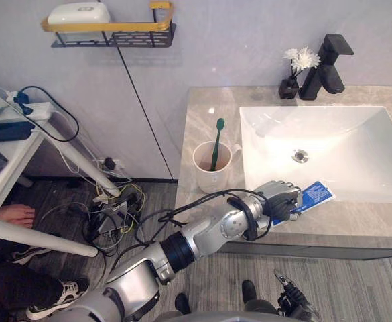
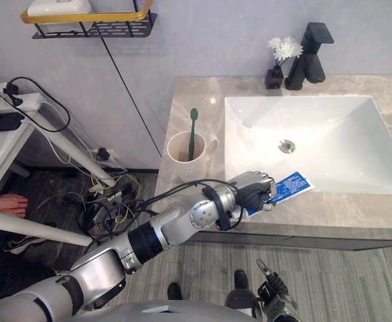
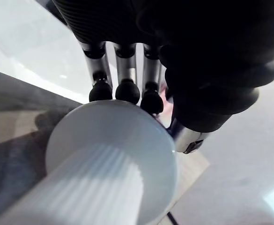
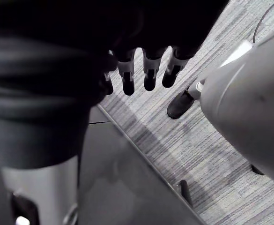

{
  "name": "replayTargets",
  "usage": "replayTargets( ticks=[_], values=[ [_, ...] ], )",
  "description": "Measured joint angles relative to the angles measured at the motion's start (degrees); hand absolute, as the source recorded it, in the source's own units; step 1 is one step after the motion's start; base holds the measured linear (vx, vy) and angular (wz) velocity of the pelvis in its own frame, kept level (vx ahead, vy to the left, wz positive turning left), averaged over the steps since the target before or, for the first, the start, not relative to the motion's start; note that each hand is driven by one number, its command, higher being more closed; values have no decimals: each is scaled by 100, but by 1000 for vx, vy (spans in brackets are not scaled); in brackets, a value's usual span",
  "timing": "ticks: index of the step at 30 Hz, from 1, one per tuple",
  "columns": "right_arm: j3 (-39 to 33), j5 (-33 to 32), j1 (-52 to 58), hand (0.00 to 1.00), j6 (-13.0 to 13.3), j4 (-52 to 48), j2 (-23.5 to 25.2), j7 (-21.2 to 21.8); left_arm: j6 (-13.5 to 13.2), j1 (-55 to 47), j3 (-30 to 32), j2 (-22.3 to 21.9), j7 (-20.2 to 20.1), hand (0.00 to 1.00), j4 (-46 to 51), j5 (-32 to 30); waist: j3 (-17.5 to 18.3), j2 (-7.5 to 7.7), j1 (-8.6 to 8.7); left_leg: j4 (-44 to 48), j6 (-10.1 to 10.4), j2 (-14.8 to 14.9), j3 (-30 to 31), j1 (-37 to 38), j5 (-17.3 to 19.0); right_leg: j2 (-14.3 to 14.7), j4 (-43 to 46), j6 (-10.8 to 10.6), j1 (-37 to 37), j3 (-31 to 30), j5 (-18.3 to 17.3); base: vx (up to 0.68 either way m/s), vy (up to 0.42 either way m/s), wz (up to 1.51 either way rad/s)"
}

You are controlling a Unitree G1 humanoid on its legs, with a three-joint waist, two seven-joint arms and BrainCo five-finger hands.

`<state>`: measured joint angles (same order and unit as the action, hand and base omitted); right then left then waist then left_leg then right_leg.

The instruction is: Organize washtable

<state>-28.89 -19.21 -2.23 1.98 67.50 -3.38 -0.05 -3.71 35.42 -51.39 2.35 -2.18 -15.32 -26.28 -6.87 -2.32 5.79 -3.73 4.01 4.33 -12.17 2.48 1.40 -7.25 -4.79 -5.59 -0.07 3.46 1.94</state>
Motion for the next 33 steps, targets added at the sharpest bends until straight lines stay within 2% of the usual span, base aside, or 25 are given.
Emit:
replayTargets(
  ticks=[3,17,22,28,33],
  values=[
    [13,0,48,0,1,0,-2,-1,69,0,-1,22,-18,0,228,0,1,-2,-15,32,-2,0,3,-3,1,-5,51,-10,-11,-23,-26,0,0,0],
    [165,-7,226,0,39,0,-16,-1,72,2,-5,18,-52,0,866,0,36,-51,-70,130,-26,-1,14,-36,17,-22,411,-38,-174,-83,-178,-9,1,0],
    [204,-150,342,0,41,0,-27,0,71,2,-2,11,-49,0,939,6,155,-121,-153,154,-27,0,48,-82,16,-23,411,-39,-186,-56,-179,3,-2,4],
    [255,-174,406,0,40,5,-31,-2,71,-187,71,33,-33,0,1427,14,295,-115,-191,201,-28,-3,155,-146,13,-39,412,-35,-169,34,-182,-5,-3,8],
    [294,-211,454,0,40,10,-32,-2,75,-202,94,37,-22,0,1461,19,383,-108,-233,211,-32,-4,173,-148,2,-42,421,-34,-164,47,-182,0,0,0]
  ],
)
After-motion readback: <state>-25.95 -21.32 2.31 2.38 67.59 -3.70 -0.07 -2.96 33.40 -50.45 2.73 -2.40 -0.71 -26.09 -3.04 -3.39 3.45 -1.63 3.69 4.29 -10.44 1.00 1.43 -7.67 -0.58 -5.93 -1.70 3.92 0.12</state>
